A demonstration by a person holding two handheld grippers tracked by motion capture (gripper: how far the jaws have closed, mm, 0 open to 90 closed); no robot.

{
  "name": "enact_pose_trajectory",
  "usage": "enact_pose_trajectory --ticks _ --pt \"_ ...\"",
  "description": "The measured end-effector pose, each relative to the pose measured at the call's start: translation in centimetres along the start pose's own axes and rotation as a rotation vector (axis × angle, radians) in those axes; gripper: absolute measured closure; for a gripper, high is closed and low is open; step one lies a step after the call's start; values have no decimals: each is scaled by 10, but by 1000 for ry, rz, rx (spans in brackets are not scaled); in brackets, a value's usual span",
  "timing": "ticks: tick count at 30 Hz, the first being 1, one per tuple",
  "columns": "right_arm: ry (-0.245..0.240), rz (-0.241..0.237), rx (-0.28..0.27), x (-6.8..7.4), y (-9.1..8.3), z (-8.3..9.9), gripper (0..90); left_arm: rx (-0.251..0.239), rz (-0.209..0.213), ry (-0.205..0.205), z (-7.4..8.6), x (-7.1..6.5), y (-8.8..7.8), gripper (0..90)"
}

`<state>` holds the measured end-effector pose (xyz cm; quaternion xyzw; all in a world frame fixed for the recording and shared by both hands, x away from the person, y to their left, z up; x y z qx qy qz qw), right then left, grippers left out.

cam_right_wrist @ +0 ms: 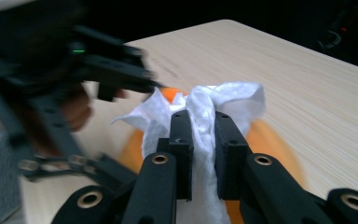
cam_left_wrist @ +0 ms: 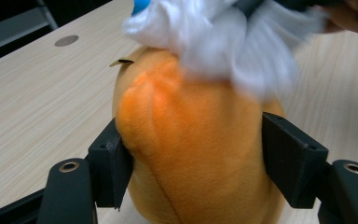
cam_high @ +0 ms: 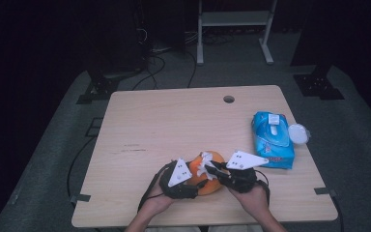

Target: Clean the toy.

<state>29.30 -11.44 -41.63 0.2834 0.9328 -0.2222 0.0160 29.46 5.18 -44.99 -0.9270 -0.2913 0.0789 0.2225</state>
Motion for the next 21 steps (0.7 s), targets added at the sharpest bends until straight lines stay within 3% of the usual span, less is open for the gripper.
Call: enact_pose_trajectory --ticks 3,5,7,9,12,14,16,18,19,21 --pt "59 48 17 -19 -4 13 787 -4 7 -22 0 3 -2 287" --pt "133 37 20 -30 -7 25 788 -23 12 -59 -3 3 -1 226" --pt "130 39 17 -28 -8 25 788 -31 13 -79 -6 1 1 211" --pt "110 2 -15 -19 -9 16 788 -38 13 -91 -6 0 3 222" --pt "31 -15 -17 -5 -5 3 788 -36 -33 -15 -6 -3 1 321" --pt "38 -1 -13 -8 -5 2 788 -35 -52 21 -7 -3 -1 334" --pt "69 23 -2 -17 -6 8 788 -41 -56 27 -7 -2 -1 330" --pt "120 15 2 -22 -6 16 788 -44 -42 6 -6 -2 1 298" --pt "127 9 -2 -22 -6 17 788 -45 -36 -29 -7 -2 2 260" --pt "110 -6 1 -15 -5 14 788 -30 -12 -137 -8 -2 6 153"
Point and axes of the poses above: each handheld gripper's, and its own axes: y roughly forward along the jaws, z roughly out of its underside, x roughly to its left, the point moved 4 cm from there along y, roughly forward along the jaws, and after that the axes turned 10 degrees about -y, right-handed, at the moved point
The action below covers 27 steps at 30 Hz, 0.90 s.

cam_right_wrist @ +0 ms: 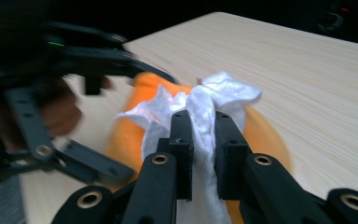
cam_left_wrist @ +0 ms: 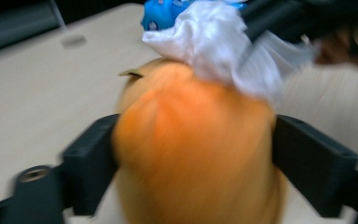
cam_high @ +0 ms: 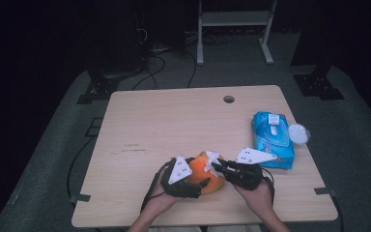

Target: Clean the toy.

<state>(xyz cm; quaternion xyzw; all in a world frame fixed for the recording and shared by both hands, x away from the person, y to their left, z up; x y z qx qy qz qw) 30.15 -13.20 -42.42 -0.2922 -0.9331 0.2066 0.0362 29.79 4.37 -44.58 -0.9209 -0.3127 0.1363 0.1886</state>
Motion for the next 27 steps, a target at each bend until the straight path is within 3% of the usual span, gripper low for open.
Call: enact_pose_trajectory --ticks 1,4,6,8,10,13,14,15,17,19,21,24,27 --pt "-13 -17 -6 4 1 -2 788 6 -14 -25 0 0 1 131" --pt "-57 -6 1 8 4 -7 788 -1 -40 14 2 0 0 248" --pt "-29 11 0 0 2 -5 789 -14 -45 65 2 -1 -1 313" --pt "8 38 5 -11 0 0 788 -21 -52 126 1 -4 -2 338" --pt "56 36 0 -20 -3 5 788 -32 -62 181 -1 -8 -2 347" --pt "39 22 -19 -13 -7 1 788 -37 -66 225 -2 -8 -3 327" --pt "19 -4 -38 -7 -7 -4 788 -32 -55 223 -2 -7 -3 295" --pt "10 -20 -41 -3 -7 -6 788 -27 -37 192 -2 -6 -3 254" --pt "-21 -31 -29 3 -2 -7 788 -14 -8 77 -3 0 -3 174" --pt "-18 -26 -1 2 3 -1 788 -11 0 33 -1 4 -3 182" --pt "12 -25 -5 0 2 1 788 -22 -18 92 1 -1 -3 293" --pt "-40 -26 -21 10 -2 -9 788 -16 -15 205 2 -12 -2 340" --pt "-67 -14 -9 8 -3 -11 787 -17 -7 205 3 -11 -3 340"
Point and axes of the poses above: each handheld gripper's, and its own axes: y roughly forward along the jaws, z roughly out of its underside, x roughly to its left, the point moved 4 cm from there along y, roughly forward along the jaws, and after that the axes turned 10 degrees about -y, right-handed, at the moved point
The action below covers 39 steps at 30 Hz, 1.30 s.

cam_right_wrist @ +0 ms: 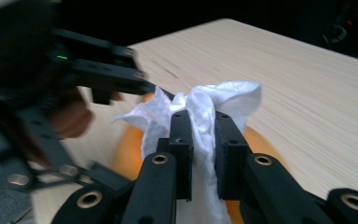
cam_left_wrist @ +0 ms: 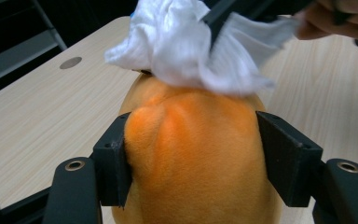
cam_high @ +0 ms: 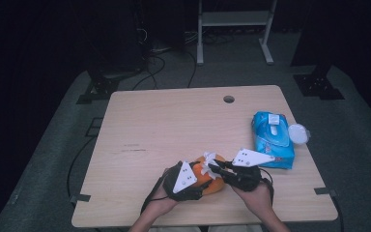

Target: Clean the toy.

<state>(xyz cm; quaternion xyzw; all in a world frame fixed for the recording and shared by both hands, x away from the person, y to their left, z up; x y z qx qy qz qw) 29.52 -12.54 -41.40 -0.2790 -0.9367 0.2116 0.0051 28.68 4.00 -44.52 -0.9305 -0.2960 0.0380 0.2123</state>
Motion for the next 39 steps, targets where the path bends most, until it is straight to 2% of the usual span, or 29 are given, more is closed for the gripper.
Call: enact_pose_trajectory --ticks 3,5,7,8,9,10,11,14,16,17,18,20,21,23,25,27,29,31,34,36,38,39 --pt "40 56 40 -17 -2 11 787 3 34 -42 1 5 -2 293" --pt "93 31 40 -23 -4 17 787 5 49 -99 -1 7 -2 214" --pt "78 19 35 -16 -4 15 787 7 45 -165 -3 9 0 185" --pt "65 -13 13 -9 -4 10 787 7 42 -161 -2 9 0 208" --pt "55 -28 4 -5 -3 7 786 6 31 -128 -1 9 0 272" --pt "27 -28 7 0 -1 4 786 13 12 -86 0 8 -2 315" --pt "5 -15 19 1 2 2 785 15 16 -85 0 9 -4 355" --pt "61 8 27 -10 3 9 785 27 22 -82 2 14 -8 372" --pt "92 41 49 -20 1 17 785 30 42 -118 4 18 -9 353" --pt "131 39 49 -23 0 21 785 26 48 -137 3 19 -8 306" --pt "144 35 41 -23 0 22 785 24 51 -153 2 19 -8 256" --pt "114 28 29 -16 0 18 785 27 42 -150 1 18 -6 190" --pt "97 15 18 -12 1 14 785 30 40 -139 1 18 -6 202" --pt "68 24 27 -10 2 12 785 45 34 -135 4 21 -8 299" --pt "106 30 35 -17 4 19 785 49 30 -149 5 25 -10 330" --pt "125 67 73 -27 6 31 785 43 30 -177 10 31 -10 345" --pt "211 53 79 -33 7 44 785 35 45 -206 13 36 -11 349" --pt "207 48 67 -30 6 42 785 40 49 -202 14 37 -12 348" --pt "168 -8 -3 -18 4 25 785 31 60 -215 16 39 -12 347" --pt "158 0 11 -17 7 26 785 29 67 -229 17 41 -13 344" --pt "213 7 23 -26 10 38 784 21 67 -256 18 43 -13 334" --pt "233 33 56 -31 11 47 785 21 65 -265 19 44 -13 326"
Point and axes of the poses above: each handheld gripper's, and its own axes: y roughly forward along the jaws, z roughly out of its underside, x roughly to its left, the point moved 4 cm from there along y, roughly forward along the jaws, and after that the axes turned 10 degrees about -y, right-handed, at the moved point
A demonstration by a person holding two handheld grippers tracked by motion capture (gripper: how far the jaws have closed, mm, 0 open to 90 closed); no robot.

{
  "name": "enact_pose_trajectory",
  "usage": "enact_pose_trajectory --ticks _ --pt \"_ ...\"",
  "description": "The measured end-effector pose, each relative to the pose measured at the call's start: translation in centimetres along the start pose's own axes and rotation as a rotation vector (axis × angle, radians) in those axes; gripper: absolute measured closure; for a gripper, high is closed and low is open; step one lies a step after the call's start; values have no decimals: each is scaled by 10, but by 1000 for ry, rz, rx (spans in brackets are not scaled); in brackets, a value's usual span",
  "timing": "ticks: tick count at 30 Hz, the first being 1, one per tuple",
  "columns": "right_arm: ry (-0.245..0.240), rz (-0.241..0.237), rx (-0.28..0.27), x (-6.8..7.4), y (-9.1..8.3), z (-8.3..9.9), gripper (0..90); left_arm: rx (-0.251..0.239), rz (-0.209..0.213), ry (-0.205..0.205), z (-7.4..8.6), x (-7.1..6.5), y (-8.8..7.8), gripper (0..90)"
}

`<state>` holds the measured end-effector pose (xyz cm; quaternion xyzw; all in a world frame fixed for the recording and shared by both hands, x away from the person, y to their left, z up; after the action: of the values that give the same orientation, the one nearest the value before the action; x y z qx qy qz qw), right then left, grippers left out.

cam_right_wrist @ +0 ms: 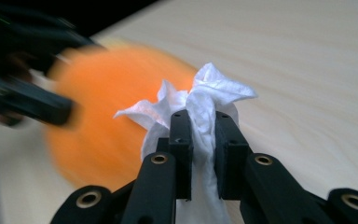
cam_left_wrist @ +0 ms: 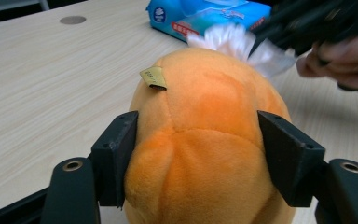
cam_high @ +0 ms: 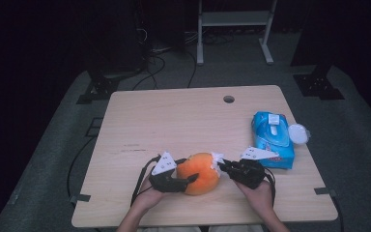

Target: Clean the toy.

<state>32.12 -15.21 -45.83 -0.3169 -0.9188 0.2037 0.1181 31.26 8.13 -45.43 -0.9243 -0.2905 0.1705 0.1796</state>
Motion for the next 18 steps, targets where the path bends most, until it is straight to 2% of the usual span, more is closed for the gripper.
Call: enact_pose_trajectory --ticks 2,3,5,6,8,10,14,16,18 --pt "35 15 26 -8 1 8 785 1 -4 -1 0 1 0 320" --pt "52 9 18 -8 0 9 785 1 -5 0 0 1 0 317" --pt "10 1 -1 0 -3 1 784 -1 -3 1 0 1 0 314" --pt "-18 -23 -33 6 -5 -6 783 -2 -2 1 0 1 0 314" --pt "-44 -41 -51 12 -7 -12 783 -3 0 2 0 1 0 315" --pt "-43 -25 -30 9 -4 -8 783 -6 3 27 0 -2 0 318" --pt "32 9 12 -10 0 6 785 -2 35 118 -1 -16 2 317" --pt "44 15 6 -14 -2 7 785 2 55 146 0 -22 3 314" --pt "40 4 -21 -12 -6 2 784 9 75 161 0 -25 2 302"
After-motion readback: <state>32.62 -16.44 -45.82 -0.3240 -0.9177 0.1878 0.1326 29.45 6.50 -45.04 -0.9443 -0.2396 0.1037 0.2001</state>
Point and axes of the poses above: each handheld gripper's, and its own axes: y roughly forward along the jaws, z roughly out of its underside, x roughly to its left, the point moved 4 cm from there along y, roughly forward along the jaws, and after that the axes turned 10 degrees about -y, right-handed, at the moved point
